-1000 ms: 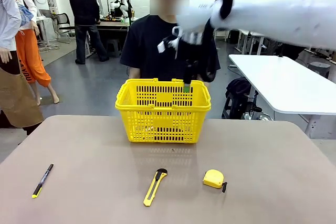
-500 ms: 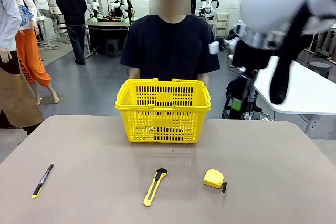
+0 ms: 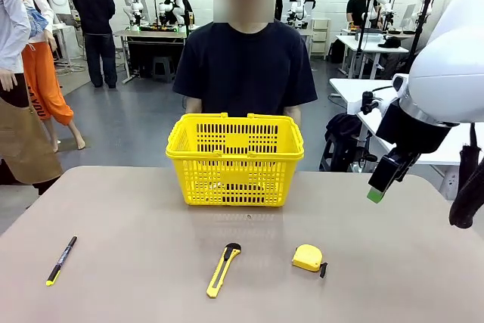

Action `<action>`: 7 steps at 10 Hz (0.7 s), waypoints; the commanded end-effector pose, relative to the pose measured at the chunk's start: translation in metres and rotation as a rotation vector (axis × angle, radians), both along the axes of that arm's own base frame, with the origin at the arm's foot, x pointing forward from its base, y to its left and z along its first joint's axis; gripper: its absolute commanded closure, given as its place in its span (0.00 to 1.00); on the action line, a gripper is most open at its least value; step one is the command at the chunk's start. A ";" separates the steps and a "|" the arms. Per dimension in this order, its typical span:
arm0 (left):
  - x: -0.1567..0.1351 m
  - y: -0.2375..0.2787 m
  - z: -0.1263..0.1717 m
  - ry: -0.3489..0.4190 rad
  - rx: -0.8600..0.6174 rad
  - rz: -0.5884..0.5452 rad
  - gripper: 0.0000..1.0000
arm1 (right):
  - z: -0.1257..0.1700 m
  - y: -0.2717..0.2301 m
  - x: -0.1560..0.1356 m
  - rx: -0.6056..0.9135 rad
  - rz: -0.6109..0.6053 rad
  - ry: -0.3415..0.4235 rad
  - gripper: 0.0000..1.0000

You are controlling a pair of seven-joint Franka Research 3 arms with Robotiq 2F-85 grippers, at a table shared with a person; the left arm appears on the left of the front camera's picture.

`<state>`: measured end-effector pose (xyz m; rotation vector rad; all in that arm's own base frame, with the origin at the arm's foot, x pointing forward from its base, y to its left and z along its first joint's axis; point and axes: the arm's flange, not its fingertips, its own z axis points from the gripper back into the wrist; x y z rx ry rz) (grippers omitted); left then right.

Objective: Place the items the person wants into the basket.
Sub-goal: Pick up the item the person points to and place it in the Market Basket.

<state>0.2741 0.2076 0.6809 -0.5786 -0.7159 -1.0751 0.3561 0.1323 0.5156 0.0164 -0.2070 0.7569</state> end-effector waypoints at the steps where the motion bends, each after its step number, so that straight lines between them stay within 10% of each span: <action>1: -0.001 0.001 0.000 -0.024 -0.010 -0.021 0.00 | -0.002 0.000 0.001 0.004 0.023 0.006 0.00; 7: -0.001 0.001 0.000 -0.024 -0.010 -0.021 0.00 | -0.002 0.000 0.001 0.004 0.023 0.006 0.00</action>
